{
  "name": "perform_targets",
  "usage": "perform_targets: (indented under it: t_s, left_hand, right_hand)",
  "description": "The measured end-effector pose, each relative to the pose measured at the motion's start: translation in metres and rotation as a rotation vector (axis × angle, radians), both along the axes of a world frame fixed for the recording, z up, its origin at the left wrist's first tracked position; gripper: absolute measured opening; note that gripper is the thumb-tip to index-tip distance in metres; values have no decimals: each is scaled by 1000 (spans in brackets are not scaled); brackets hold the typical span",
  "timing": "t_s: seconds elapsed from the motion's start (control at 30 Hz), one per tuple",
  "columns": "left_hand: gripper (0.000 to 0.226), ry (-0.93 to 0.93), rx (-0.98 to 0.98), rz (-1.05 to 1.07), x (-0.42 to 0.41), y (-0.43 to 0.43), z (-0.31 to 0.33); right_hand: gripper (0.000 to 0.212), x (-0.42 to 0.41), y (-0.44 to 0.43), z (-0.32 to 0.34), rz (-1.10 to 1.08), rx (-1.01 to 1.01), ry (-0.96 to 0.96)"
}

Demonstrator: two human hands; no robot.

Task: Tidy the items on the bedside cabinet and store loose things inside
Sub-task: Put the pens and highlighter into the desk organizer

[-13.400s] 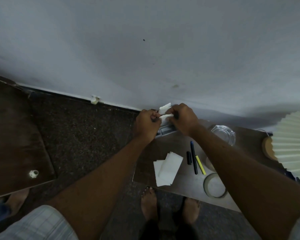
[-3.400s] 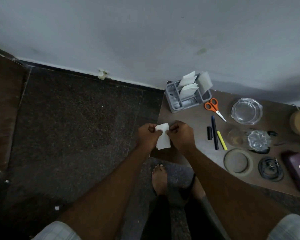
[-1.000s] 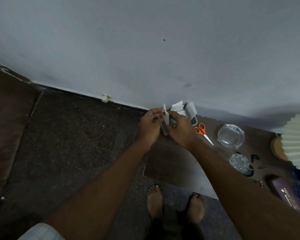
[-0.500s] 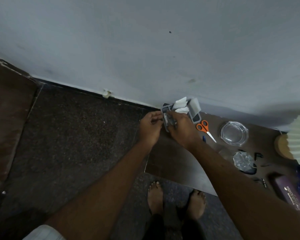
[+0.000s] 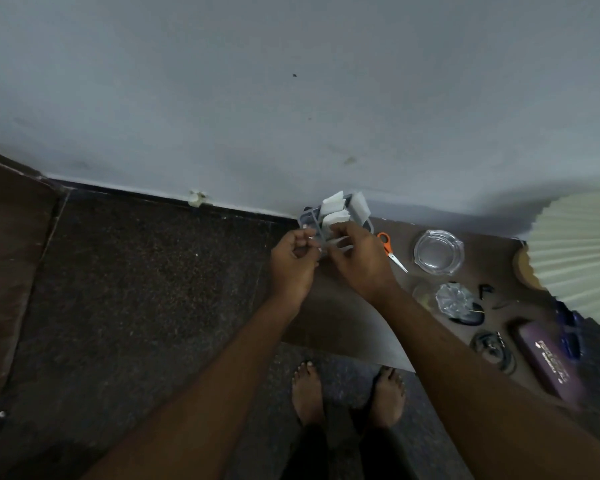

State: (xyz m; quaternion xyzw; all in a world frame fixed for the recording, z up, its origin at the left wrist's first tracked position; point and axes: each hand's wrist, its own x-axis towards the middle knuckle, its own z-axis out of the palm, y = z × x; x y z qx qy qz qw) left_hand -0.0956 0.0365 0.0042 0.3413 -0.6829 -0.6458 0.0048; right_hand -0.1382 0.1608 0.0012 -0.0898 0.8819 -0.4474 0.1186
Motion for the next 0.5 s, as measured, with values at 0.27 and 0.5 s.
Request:
perform_targets:
  t_s: [0.27, 0.5]
  left_hand:
    - [19, -13, 62, -89, 12, 44, -8]
    - [29, -99, 52, -222, 23, 69, -28]
  right_hand:
    - [21, 25, 41, -2, -120, -51, -68]
    - [20, 54, 69, -17, -201, -53, -81]
